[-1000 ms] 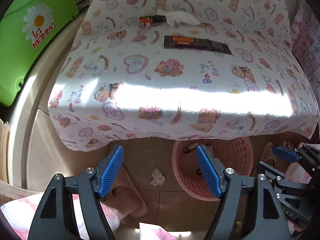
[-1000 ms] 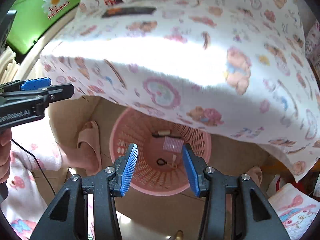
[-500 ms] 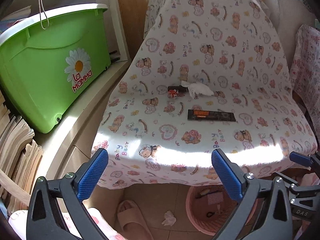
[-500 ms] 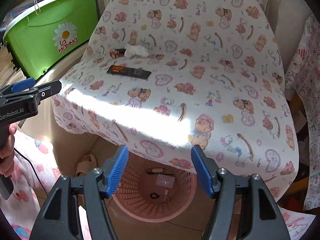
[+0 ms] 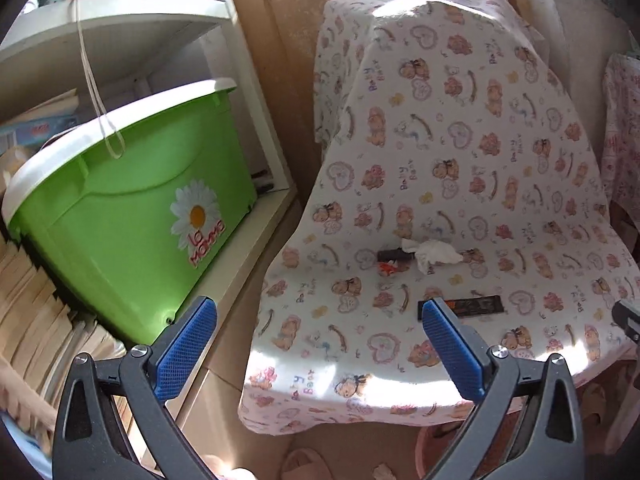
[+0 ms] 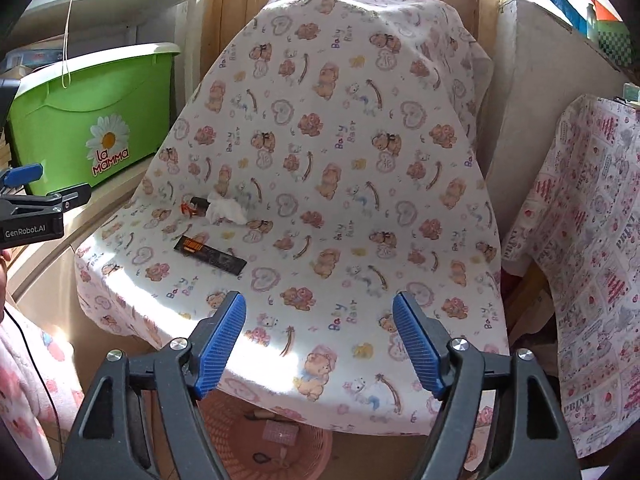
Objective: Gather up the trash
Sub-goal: 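Raise both open tools back over the remaining items on the seat, then close the left tool on the red clip while the right tool grasps the black-orange wrapper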
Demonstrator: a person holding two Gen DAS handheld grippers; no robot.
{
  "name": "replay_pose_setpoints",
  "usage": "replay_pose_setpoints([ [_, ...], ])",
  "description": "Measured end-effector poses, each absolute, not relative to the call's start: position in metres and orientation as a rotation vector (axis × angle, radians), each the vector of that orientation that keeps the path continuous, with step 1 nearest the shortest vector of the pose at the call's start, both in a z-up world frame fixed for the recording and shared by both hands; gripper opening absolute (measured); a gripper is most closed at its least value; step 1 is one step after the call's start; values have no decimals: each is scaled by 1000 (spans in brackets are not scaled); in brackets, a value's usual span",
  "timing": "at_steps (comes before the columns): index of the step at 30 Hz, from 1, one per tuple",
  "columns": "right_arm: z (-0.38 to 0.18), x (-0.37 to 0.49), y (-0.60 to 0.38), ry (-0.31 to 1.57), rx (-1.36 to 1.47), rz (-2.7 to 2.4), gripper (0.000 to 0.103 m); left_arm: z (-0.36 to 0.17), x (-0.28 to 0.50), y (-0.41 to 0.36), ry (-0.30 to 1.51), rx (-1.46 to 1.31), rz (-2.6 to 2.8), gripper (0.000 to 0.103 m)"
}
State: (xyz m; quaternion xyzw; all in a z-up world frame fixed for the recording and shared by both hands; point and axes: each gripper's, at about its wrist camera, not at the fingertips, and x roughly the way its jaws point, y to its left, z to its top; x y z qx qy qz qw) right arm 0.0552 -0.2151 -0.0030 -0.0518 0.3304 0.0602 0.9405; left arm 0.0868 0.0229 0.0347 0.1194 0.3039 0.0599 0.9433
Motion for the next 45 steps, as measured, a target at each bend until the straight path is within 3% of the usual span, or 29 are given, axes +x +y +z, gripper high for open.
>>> replay_pose_setpoints([
  [6,17,80,-218,624,-112,131,78,56,111,12,629,285,46,102],
  [7,22,84,-220,601,-107,134,81,58,112,11,633,267,3,102],
  [10,26,98,-229,516,-76,174,102,61,112,9,626,212,-48,102],
  [18,0,137,-253,561,-54,131,103,20,122,32,526,124,-27,102],
  [24,-20,146,-246,660,-59,109,103,-1,140,45,635,129,4,102],
  [28,-31,148,-236,719,-15,170,100,-10,147,55,717,57,-28,102],
  [32,-37,152,-220,751,-17,227,86,-21,155,62,758,-8,-39,102],
  [34,-40,154,-211,756,-30,242,84,-25,160,63,760,-12,-24,102],
  [38,-44,161,-193,776,-40,292,73,-32,166,62,778,2,9,91],
  [45,-59,173,-147,817,-107,408,71,-42,175,74,829,-75,11,85],
])
